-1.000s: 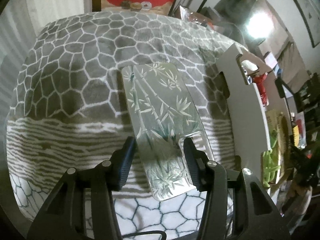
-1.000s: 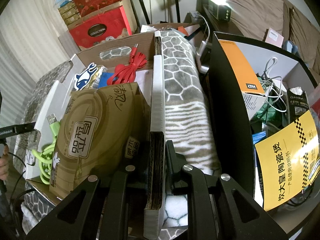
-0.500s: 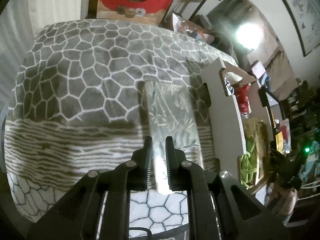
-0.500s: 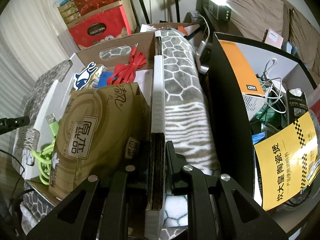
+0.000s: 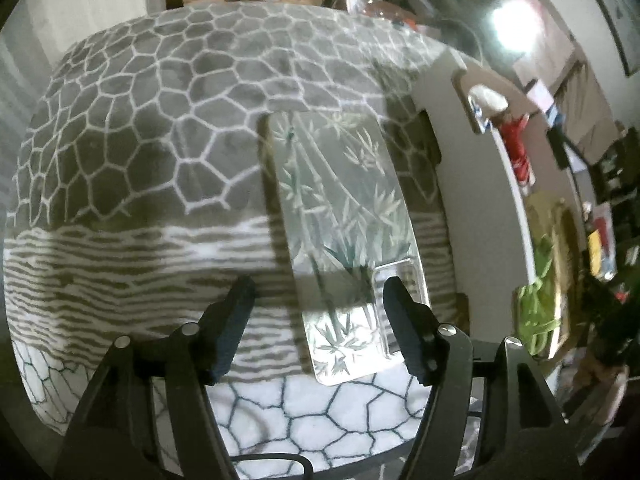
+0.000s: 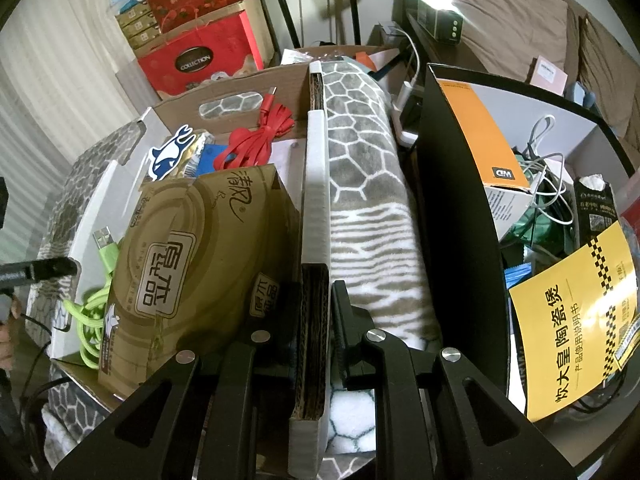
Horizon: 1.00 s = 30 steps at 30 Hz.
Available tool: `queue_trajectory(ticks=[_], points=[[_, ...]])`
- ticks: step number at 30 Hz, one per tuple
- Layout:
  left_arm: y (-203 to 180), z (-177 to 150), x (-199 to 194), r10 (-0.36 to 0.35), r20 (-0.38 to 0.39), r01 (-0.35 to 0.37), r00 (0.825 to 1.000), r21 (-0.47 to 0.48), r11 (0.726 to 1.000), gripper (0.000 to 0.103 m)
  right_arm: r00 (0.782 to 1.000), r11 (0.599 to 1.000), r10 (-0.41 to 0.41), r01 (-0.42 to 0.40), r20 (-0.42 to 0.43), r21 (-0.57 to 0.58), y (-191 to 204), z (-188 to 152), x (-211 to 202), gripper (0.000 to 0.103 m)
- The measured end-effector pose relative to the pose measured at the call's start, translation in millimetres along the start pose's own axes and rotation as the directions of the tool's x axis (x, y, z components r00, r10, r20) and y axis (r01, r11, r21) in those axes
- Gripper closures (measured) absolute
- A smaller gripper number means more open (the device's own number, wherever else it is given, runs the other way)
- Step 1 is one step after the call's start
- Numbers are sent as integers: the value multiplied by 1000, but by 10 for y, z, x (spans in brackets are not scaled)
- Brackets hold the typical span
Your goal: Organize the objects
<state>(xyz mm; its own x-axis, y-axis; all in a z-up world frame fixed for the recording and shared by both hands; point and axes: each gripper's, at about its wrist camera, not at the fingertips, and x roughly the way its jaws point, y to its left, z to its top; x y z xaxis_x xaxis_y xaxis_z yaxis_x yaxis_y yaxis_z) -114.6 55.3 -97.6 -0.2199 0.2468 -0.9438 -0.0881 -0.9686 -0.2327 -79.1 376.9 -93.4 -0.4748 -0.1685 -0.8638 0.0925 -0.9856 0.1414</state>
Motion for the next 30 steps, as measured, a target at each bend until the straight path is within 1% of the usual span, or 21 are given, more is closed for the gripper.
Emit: queue_trajectory(ticks=[4,5,6,7,9,11,13,14,18,23,26,30], points=[[-134,-22,41,50,13,-50,999,52,997,38,1000,1000,-3,3,0,-1,3,-3,1,88],[-148,-34,49,64,23,-66,998,67,996,42,1000,1000,-5,5,1,-4,6,-3,0,88],[-165,-33,43,75,36,-78,997,77,994,54,1000,1000,-7,7,1,-5,10,-3,1,88],[-173,-36,37,74,48,-77,996,85,993,58,1000,1000,-7,7,0,-4,3,-3,0,88],[-164,-41,32,59,62,-65,996,91,994,59,1000,1000,-6,6,0,-4,13,-2,3,88],[-120,-41,21,38,72,-44,997,75,996,59,1000,1000,-5,5,0,-5,15,-3,5,88],[-48,-28,-20,-11,77,8,997,36,999,59,1000,1000,-6,6,0,-4,15,-3,6,88],[-16,-16,-41,-23,77,21,997,28,999,59,1000,1000,-7,7,0,-4,17,-4,6,88],[32,25,-191,-71,105,71,992,5,997,60,1000,1000,-12,12,-2,-10,29,-9,9,88],[16,85,-384,-106,147,108,983,-4,994,62,1000,1000,-11,11,-3,-10,34,-7,9,88],[15,120,-384,-125,137,128,983,-13,992,62,1000,1000,-12,12,-3,-11,32,-9,9,88],[63,98,-342,-180,113,186,977,-44,982,63,1000,1000,-10,10,-2,-9,35,-8,9,88]])
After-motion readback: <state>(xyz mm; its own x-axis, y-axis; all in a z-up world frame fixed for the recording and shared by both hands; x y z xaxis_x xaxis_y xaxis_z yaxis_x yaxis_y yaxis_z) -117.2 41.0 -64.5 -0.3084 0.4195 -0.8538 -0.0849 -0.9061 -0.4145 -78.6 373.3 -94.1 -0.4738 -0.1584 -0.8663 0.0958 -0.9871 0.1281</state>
